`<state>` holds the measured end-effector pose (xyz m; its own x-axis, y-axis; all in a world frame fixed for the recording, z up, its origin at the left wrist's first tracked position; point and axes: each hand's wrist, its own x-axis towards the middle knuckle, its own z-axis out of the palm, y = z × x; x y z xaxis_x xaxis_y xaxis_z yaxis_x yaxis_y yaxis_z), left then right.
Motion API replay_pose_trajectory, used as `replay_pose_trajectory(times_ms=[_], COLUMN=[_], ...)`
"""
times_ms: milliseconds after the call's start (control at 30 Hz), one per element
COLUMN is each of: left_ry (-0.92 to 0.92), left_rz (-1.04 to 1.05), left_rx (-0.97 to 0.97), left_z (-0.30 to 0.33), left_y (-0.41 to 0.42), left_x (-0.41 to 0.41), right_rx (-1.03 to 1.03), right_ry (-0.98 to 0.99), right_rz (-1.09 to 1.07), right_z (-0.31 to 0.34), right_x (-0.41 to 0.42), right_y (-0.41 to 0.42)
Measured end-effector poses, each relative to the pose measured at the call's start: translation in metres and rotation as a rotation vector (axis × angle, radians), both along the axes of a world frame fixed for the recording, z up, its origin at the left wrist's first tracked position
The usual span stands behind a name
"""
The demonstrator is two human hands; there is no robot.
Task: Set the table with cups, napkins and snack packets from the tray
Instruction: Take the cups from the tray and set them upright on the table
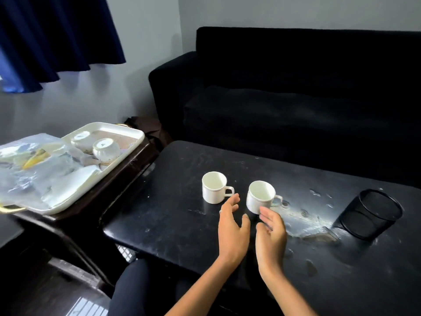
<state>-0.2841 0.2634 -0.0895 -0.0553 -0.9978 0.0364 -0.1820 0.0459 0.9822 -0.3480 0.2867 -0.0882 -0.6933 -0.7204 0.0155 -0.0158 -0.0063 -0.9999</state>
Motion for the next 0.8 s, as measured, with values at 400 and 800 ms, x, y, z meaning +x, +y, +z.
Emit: replay_pose_trajectory(times_ms=[400,800], left_ry=[0.094,-0.018], left_rz=[0.421,0.556], left_rx=[-0.144,0.009], left_z=[0.054,0.090], left_y=[-0.057,-0.163], left_x=[0.165,0.281], right_rx=[-0.089,0.010], right_ry=[0.236,0.639], right_rz=[0.500,0.768], right_z=[0.057,0.094], right_x=[0.150,0.267], right_y=[-0.072,-0.200])
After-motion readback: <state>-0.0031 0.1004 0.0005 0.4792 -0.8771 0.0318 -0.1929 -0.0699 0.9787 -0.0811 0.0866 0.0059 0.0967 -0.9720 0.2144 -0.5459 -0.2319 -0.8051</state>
